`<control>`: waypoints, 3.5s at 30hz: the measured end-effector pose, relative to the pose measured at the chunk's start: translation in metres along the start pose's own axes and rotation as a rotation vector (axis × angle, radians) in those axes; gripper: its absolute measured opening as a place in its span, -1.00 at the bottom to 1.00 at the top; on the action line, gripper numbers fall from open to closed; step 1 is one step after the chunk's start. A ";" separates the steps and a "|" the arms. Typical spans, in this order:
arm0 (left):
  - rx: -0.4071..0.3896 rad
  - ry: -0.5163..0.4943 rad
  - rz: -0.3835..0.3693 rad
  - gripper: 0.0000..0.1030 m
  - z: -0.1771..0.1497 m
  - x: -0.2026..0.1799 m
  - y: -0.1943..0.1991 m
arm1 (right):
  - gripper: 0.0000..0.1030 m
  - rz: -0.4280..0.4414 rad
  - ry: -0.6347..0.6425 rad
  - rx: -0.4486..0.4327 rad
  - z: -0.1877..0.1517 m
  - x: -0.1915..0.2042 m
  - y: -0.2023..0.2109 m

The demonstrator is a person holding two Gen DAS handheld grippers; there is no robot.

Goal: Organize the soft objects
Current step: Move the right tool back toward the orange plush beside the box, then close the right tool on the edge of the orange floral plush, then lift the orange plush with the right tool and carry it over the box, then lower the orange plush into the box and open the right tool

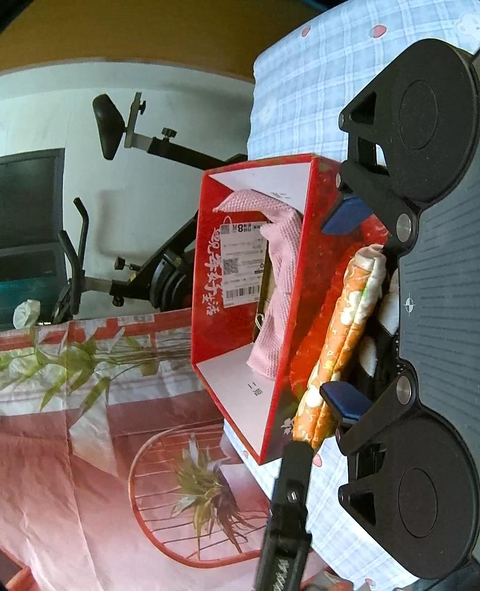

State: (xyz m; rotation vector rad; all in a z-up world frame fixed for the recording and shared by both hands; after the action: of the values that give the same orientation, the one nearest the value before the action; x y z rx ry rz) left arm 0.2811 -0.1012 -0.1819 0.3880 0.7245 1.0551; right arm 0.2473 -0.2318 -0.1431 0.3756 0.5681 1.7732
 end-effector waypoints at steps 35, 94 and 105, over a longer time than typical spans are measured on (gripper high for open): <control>0.054 -0.007 0.047 -0.42 -0.023 0.063 -0.047 | -0.50 0.001 -0.089 0.029 -0.018 -0.029 -0.029; 0.143 -0.002 0.014 0.07 0.064 0.043 -0.076 | -0.81 -0.072 -0.091 0.149 0.041 -0.074 -0.110; 0.051 -0.059 0.059 0.40 0.075 0.032 -0.058 | -0.06 -0.084 -0.016 0.085 0.054 -0.060 -0.090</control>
State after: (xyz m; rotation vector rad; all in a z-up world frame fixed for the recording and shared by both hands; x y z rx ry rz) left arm 0.3804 -0.0958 -0.1756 0.4852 0.6917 1.0781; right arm 0.3648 -0.2615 -0.1463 0.4183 0.6402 1.6683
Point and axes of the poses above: each gripper's, at about its wrist camera, not at the fingertips, and y roughly against the way its jaws point, x to its left, z to its top, the point moved 8 cm from there along -y, roughly the way its jaws point, and after that the axes turned 10 degrees about y, right-handed, at the moved point
